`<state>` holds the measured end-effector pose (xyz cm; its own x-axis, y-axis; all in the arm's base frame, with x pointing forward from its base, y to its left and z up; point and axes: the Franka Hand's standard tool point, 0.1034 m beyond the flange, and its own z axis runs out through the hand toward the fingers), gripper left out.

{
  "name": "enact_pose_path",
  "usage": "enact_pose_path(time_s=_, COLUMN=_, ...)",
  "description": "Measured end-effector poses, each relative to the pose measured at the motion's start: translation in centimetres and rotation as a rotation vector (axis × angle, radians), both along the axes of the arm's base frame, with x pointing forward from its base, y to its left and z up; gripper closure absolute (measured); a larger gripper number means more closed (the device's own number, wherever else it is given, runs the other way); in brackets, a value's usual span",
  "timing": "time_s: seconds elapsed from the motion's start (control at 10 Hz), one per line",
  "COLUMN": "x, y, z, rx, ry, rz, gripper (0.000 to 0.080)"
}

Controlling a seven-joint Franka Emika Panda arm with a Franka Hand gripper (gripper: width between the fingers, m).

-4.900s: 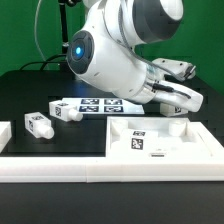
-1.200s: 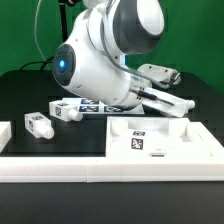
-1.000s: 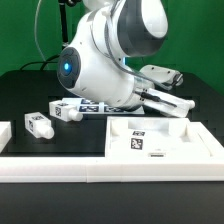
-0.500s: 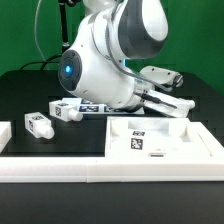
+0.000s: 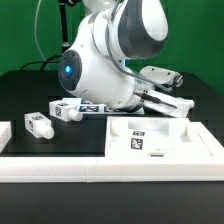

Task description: Assemble one leg

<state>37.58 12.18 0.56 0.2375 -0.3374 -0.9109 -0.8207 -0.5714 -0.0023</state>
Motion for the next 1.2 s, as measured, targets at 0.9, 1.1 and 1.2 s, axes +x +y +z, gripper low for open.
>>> enact_pose_path(time_s=0.9, x=5.1, y=-2.7, z=7.0, rx=-0.008, ry=-0.147, rz=-0.039, gripper=0.0482)
enact_pose_path(time_s=1.1, x=6.0, y=-3.4, z=7.1, rx=-0.101, ry=-0.258, rz=-0.002, gripper=0.0482)
enact_pose_path(time_s=1.2, x=7.1, y=-4.1, z=7.8, rx=-0.145, ry=-0.312, rz=0.019, gripper=0.0482)
